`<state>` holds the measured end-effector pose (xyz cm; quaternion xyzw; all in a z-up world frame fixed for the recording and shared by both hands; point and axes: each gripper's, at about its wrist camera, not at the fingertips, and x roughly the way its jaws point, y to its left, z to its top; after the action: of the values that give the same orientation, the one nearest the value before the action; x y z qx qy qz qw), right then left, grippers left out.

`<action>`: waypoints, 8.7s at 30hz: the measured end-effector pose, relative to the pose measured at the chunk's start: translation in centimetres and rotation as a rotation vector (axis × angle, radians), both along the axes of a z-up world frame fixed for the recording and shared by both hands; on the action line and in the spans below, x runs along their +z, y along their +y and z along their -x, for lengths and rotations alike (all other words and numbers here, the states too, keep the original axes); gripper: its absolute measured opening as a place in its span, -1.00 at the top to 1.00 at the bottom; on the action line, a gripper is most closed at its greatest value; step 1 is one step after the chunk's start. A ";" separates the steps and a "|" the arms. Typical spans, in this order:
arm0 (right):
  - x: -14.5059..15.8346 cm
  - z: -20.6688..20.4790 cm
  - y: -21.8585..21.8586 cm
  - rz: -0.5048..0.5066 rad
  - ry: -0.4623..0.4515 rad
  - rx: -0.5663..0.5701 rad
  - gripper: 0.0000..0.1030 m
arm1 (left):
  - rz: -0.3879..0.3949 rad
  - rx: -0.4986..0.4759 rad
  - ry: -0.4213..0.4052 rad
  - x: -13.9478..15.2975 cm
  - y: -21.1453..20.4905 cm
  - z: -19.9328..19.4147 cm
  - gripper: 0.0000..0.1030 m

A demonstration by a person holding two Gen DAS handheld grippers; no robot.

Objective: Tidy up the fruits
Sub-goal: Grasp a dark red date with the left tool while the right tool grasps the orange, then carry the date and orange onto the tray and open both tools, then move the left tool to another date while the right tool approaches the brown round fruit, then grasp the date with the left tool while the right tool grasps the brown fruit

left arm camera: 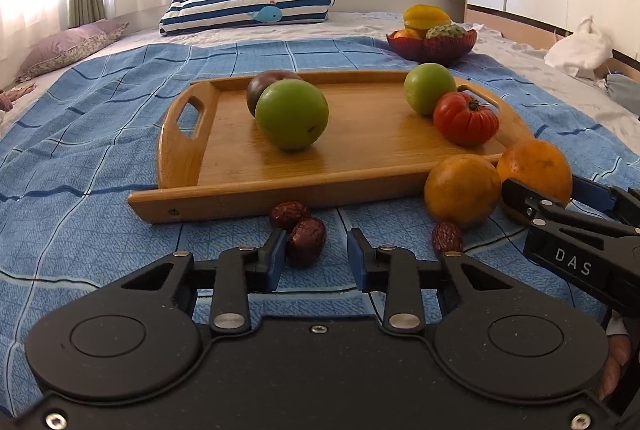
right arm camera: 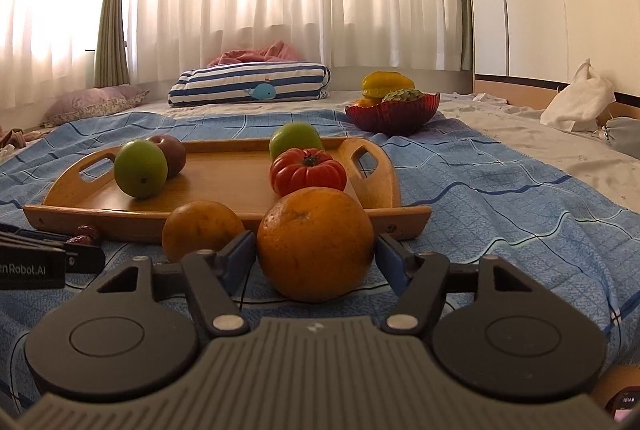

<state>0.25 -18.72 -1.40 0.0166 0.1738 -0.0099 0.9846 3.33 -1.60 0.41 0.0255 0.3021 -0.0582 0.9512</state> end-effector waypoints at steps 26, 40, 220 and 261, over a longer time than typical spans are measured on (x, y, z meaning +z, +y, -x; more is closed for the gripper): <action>0.6 -0.3 -0.7 -0.045 0.029 0.015 -0.30 | -0.042 -0.005 -0.054 1.0 -1.1 0.6 0.63; 1.4 1.1 -1.1 -0.098 0.027 0.029 -0.30 | -0.050 0.006 -0.082 1.8 -0.8 1.5 0.63; 1.3 -1.6 1.9 0.003 -0.009 0.193 -0.88 | 0.124 0.072 -0.059 0.2 3.3 -1.0 -0.63; 0.3 -2.2 2.8 -0.044 0.060 0.273 -0.21 | 0.070 0.043 -0.002 -0.7 1.5 -2.6 0.22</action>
<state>2.42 -15.87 -1.13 0.0143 0.2038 0.1275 0.9706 5.94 -0.14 -0.29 -0.0142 0.2994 -0.0481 0.9528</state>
